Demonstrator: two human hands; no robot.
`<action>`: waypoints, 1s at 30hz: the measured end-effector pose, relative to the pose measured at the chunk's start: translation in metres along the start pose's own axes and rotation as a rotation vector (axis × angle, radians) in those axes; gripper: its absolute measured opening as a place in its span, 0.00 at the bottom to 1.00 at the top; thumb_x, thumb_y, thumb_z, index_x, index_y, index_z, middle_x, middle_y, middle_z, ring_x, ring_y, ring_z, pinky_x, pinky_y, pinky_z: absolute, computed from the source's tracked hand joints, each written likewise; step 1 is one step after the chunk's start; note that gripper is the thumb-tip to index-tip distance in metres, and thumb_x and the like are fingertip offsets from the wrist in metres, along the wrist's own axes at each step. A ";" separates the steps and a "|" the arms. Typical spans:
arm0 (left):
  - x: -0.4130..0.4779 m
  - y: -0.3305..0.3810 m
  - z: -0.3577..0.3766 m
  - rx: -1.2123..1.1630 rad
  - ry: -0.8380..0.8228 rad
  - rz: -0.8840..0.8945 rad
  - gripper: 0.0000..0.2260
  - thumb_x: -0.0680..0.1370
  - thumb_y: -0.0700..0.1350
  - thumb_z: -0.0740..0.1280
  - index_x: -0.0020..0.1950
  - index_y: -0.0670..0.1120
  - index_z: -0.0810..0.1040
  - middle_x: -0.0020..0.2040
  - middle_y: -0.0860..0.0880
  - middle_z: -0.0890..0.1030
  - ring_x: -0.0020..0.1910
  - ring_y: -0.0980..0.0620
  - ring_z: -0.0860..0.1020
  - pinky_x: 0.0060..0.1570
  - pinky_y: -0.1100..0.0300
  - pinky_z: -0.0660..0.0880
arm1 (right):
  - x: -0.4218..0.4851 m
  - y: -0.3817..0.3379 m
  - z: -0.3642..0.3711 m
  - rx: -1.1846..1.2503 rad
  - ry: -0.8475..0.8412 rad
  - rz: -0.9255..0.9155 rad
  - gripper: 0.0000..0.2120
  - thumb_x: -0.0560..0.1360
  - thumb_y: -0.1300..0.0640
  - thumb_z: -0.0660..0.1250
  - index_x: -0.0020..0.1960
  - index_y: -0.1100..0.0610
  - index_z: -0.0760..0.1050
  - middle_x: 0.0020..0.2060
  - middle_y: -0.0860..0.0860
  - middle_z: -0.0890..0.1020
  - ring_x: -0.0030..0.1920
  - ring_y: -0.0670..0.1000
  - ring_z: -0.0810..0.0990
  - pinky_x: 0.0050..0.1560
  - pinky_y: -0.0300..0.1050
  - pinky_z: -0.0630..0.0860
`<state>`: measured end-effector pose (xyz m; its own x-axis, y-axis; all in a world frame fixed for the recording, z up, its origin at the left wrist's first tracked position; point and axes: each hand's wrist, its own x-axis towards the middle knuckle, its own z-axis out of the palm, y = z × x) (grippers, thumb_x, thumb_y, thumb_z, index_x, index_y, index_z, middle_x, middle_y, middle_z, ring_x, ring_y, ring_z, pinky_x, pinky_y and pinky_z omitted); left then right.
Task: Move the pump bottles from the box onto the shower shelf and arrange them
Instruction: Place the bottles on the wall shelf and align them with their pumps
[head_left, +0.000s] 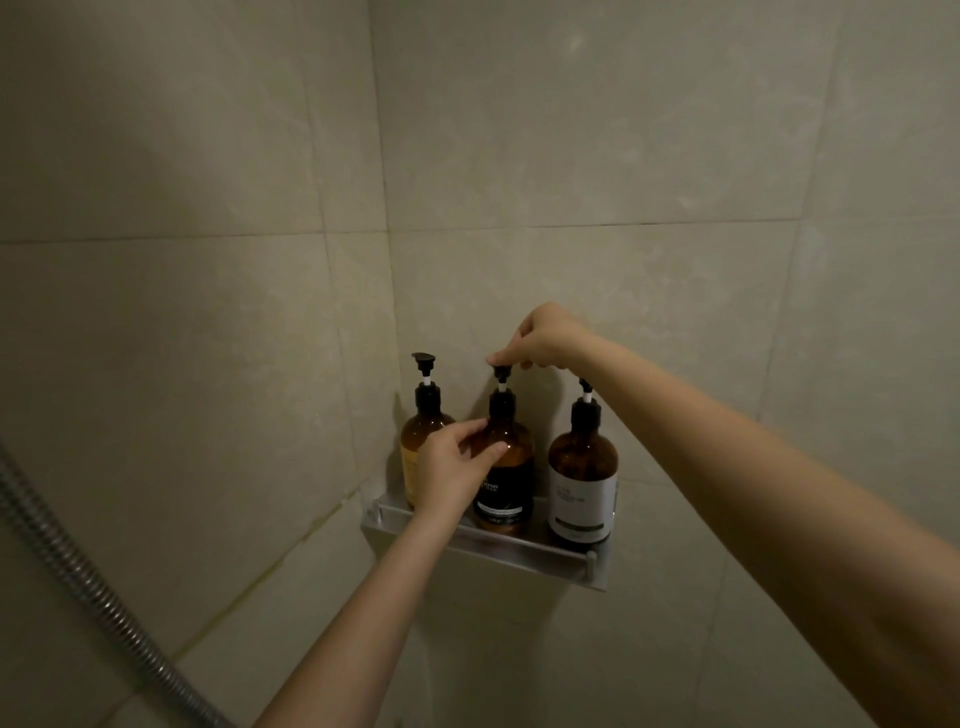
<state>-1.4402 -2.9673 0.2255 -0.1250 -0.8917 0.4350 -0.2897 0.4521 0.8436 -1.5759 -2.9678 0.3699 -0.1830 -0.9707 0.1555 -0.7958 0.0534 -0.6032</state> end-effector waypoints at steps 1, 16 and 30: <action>0.000 0.000 0.001 -0.004 0.001 0.000 0.20 0.71 0.44 0.71 0.63 0.46 0.75 0.62 0.48 0.78 0.60 0.54 0.75 0.55 0.66 0.69 | 0.000 0.001 0.001 0.002 0.004 0.004 0.20 0.68 0.46 0.73 0.50 0.61 0.78 0.39 0.51 0.79 0.42 0.50 0.76 0.36 0.41 0.70; 0.003 0.003 -0.032 -0.015 0.075 0.051 0.04 0.72 0.48 0.70 0.45 0.57 0.80 0.42 0.62 0.80 0.42 0.67 0.77 0.40 0.73 0.74 | 0.016 -0.019 0.006 -0.083 0.024 -0.092 0.13 0.71 0.52 0.71 0.50 0.60 0.80 0.41 0.53 0.82 0.40 0.50 0.79 0.38 0.41 0.76; 0.014 -0.038 -0.047 0.077 0.147 -0.151 0.25 0.72 0.49 0.70 0.68 0.49 0.69 0.65 0.49 0.76 0.62 0.51 0.75 0.55 0.59 0.71 | 0.041 -0.053 0.059 -0.126 0.012 -0.194 0.15 0.70 0.48 0.72 0.47 0.60 0.81 0.37 0.51 0.83 0.39 0.49 0.81 0.39 0.41 0.77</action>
<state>-1.3868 -2.9959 0.2147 0.0637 -0.9341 0.3512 -0.3671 0.3053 0.8787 -1.5075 -3.0240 0.3622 -0.0257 -0.9628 0.2692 -0.8826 -0.1046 -0.4584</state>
